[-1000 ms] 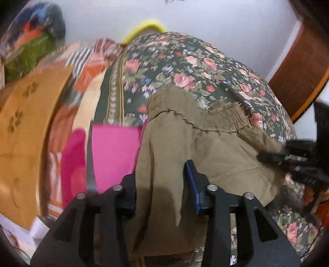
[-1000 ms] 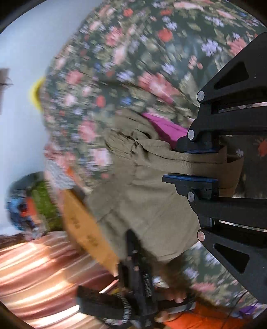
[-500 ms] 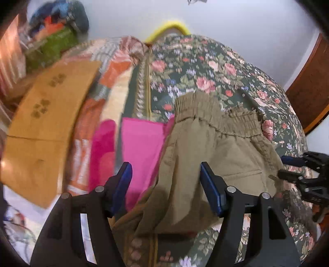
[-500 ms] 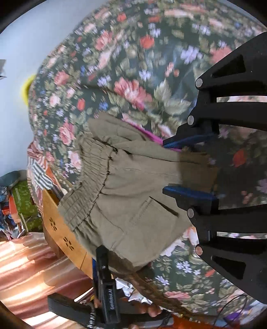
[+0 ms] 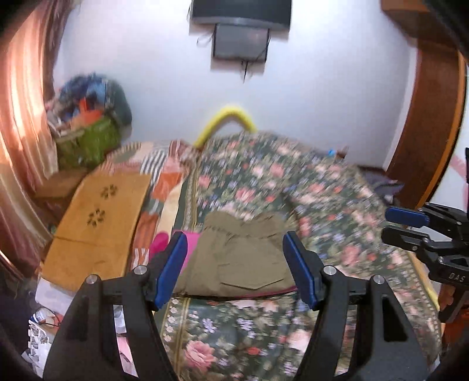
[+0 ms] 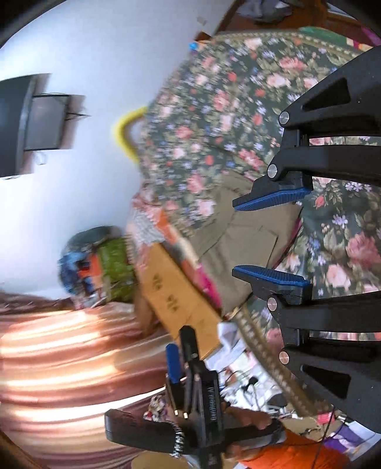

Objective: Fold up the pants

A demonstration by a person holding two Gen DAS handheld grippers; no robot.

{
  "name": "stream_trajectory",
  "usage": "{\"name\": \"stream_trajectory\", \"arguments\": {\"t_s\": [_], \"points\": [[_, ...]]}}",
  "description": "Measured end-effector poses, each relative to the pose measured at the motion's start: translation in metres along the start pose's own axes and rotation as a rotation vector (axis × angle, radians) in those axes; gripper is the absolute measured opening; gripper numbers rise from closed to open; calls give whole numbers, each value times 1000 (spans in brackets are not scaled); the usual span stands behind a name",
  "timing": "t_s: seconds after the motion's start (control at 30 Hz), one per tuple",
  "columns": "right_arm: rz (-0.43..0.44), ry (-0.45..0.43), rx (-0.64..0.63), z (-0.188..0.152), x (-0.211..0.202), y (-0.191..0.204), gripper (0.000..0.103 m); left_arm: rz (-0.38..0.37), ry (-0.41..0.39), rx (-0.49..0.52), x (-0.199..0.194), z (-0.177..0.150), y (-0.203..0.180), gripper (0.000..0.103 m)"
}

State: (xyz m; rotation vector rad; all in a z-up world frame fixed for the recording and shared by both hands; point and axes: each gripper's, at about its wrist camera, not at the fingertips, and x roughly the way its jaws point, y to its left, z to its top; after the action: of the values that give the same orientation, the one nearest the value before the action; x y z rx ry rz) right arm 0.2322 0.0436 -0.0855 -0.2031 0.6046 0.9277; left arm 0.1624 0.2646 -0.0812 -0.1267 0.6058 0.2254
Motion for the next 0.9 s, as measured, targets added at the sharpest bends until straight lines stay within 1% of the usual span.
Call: {"name": "stream_trajectory", "arguments": {"t_s": [0.1, 0.2, 0.33, 0.4, 0.53, 0.57, 0.63, 0.7, 0.73, 0.77, 0.83, 0.87, 0.9], "points": [[8, -85, -8, 5, -39, 13, 35, 28, -91, 9, -45, 2, -17, 67], [8, -171, -13, 7, -78, 26, 35, 26, -184, 19, -94, -2, -34, 67], [2, -262, -24, 5, -116, 41, 35, 46, -273, 39, -143, -12, -52, 68], [10, -302, -23, 3, -133, 47, 35, 44, -304, 43, -161, -18, -58, 68], [21, -377, -13, -5, -160, 57, 36, 47, -364, 38, -197, -31, -71, 75], [22, -393, -11, -7, -166, 60, 38, 51, -377, 40, -203, -33, -74, 75], [20, -423, -5, -13, -173, 62, 46, 66, -404, 48, -216, -40, -79, 77], [11, -448, -6, -17, -180, 66, 48, 72, -424, 52, -226, -45, -85, 84], [4, -462, -6, -20, -184, 69, 52, 71, -432, 49, -228, -48, -86, 88], [-1, -473, -5, -22, -188, 71, 55, 68, -437, 49, -232, -50, -88, 88], [-9, -499, -1, -26, -194, 74, 66, 65, -442, 51, -237, -55, -91, 90], [-14, -508, -1, -29, -198, 75, 68, 63, -443, 50, -238, -57, -93, 91], [-20, -514, -1, -30, -200, 77, 71, 59, -445, 48, -241, -58, -94, 95]]}}
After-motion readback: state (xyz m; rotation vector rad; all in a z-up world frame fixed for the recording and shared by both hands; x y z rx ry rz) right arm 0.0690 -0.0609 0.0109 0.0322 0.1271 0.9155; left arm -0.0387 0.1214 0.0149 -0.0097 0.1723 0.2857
